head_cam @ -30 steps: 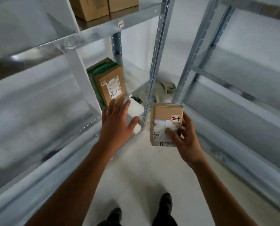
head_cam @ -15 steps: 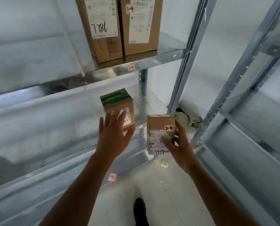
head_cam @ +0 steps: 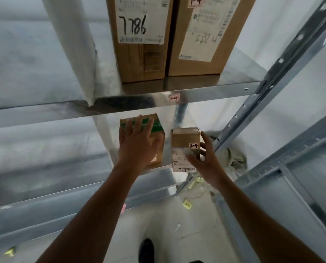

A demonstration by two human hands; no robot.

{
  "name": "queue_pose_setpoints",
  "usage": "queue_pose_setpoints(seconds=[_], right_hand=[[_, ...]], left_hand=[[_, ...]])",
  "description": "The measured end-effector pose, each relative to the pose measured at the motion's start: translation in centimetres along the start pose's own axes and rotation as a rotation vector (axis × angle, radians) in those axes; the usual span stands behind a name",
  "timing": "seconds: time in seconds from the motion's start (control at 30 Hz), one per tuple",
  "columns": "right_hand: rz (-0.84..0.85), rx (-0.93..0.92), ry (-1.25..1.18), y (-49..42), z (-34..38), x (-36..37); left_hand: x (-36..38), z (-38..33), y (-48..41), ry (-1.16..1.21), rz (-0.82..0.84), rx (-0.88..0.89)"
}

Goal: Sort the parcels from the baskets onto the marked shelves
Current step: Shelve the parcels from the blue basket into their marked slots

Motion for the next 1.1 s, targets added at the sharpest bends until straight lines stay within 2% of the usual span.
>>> queue_pose_setpoints(seconds=[0.1, 0.3, 0.4, 0.57, 0.7, 1.1], right_hand=[[0.041, 0.019, 0.000, -2.8, -2.1, -0.5], [0.288, -0.043, 0.093, -7.3, -3.3, 0.9], [0.287, -0.041, 0.182, -8.4, -3.9, 0.8], [0.386, -0.026, 0.290, -9.8, -4.9, 0.1], [0.372, -0.019, 0.228, -10.7, -4.6, 0.5], [0.232, -0.152, 0.422, -12.0, -5.1, 0.3]], left_hand=[[1.4, 0.2, -0.8, -0.123, 0.073, -0.003], [1.6, 0.8, -0.9, -0.092, 0.013, -0.044], [1.8, 0.5, -1.0, -0.105, 0.071, -0.082], [2.3, 0.3, -1.0, -0.113, 0.110, -0.183], [2.7, -0.7, -1.1, -0.068, 0.091, -0.244], [3.5, -1.3, -0.9, -0.088, 0.038, -0.305]])
Point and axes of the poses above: each hand's wrist, its own y-axis away from the middle knuckle, its own x-axis out of the palm, z = x × y, the point moved 6 cm from there along -y, towards the middle knuckle, and after that the axes turned 7 degrees about z, right-handed, at the moved point
